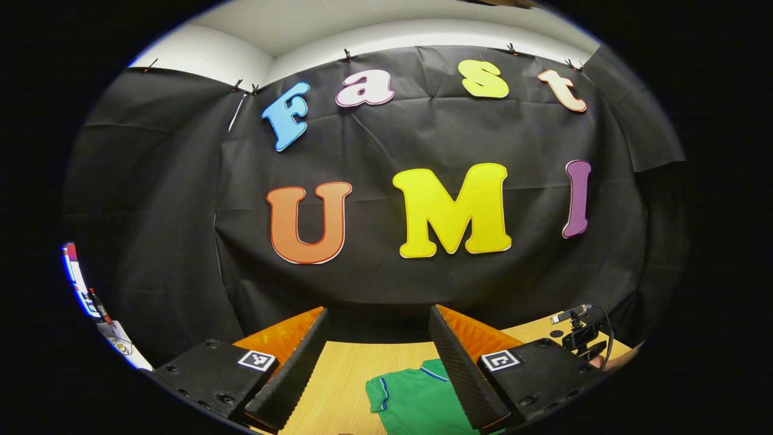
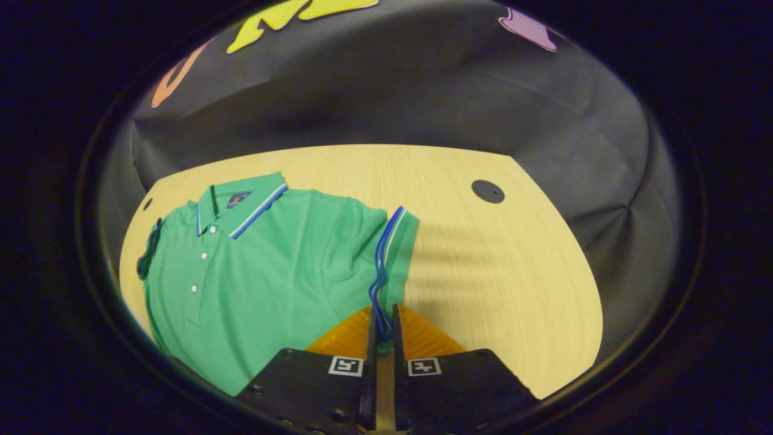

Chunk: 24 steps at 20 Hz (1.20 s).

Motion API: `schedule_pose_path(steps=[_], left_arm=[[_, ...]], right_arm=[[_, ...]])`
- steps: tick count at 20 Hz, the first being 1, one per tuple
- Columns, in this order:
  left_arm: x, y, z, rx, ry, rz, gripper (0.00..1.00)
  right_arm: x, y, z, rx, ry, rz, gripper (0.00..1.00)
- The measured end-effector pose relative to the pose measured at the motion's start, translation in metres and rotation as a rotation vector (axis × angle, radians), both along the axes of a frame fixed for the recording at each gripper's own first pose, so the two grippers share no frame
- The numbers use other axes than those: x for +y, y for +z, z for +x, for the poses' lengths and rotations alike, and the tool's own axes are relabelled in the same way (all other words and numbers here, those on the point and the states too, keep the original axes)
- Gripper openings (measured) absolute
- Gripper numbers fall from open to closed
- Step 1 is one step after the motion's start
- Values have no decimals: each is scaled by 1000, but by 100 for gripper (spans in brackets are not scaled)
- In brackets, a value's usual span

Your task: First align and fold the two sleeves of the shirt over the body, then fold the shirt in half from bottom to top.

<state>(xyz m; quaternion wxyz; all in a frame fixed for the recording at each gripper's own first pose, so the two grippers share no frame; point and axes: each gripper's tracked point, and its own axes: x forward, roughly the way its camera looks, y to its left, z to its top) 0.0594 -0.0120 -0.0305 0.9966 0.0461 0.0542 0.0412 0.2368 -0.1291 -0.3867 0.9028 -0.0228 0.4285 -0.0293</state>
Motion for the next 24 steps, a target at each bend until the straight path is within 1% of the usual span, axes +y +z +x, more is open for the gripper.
schedule_pose_path(steps=[1, 4, 7, 11, 12, 13, 14, 15, 16, 17, 18, 19, 21, 22, 23, 24], left_arm=[[0, 0, -1, 0, -1, 0, 100], [0, 0, -2, -1, -5, -10, 100], [4, 0, -4, -8, 8, -31, 100], [14, 0, -11, -7, 26, -49, 100], [18, -1, -15, -8, 32, -52, 100], [21, -1, -17, -6, 39, -53, 98], [24, -1, -20, -4, 44, -55, 100], [27, 0, -22, -3, 50, -55, 100], [30, 0, -23, -2, 54, -55, 100], [32, 0, -25, -3, 56, -57, 100], [33, 0, -27, -4, 56, -62, 100], [34, -2, -28, -1, 53, -68, 100], [32, -8, -27, 7, 44, -67, 100], [31, -12, -27, 11, 34, -64, 100], [29, -16, -26, 17, 16, -65, 100], [23, -23, -22, 28, -9, -68, 100]], right_arm=[[-4, 10, 3, -20, -9, 2, 0], [-3, 38, 9, -101, -25, 9, 0], [17, 70, 8, -148, -3, 35, 0], [81, 93, 9, -174, 47, 100, 0], [103, 96, 8, -171, 71, 120, 0], [121, 98, 6, -166, 93, 135, 0], [138, 101, 1, -157, 116, 154, 0], [155, 104, -1, -156, 137, 187, 0], [171, 109, -6, -154, 157, 214, 5], [184, 114, -9, -162, 175, 239, 24], [189, 116, -11, -179, 185, 247, 27], [190, 121, -14, -195, 192, 231, 41], [175, 131, -16, -254, 197, 150, 80], [174, 139, -22, -275, 201, 132, 92], [171, 147, -28, -294, 199, 123, 95], [165, 154, -36, -311, 203, 113, 95]])
